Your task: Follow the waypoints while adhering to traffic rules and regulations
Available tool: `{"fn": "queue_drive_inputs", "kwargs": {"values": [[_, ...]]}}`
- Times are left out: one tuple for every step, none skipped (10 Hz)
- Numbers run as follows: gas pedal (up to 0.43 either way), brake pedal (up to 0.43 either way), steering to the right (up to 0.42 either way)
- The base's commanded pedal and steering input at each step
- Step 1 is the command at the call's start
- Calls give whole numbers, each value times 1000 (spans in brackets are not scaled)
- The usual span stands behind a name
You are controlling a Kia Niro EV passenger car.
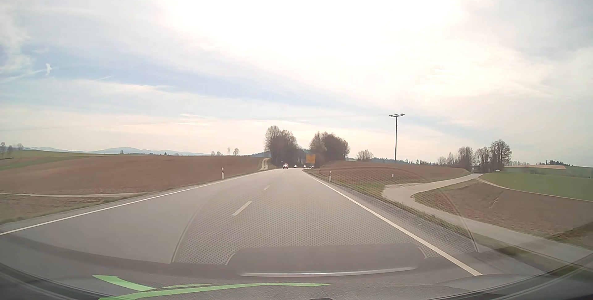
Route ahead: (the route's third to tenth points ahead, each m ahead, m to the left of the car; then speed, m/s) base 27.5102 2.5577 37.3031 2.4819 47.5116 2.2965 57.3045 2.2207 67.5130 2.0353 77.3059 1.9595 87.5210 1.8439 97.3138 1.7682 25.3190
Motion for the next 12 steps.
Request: {"fn": "queue_drive_inputs", "kwargs": {"values": [[169,0,4],[169,0,3],[169,0,3],[169,0,3],[169,0,4],[169,0,3],[157,0,3],[150,0,3],[150,0,4],[150,0,3],[150,0,3],[150,0,3]]}}
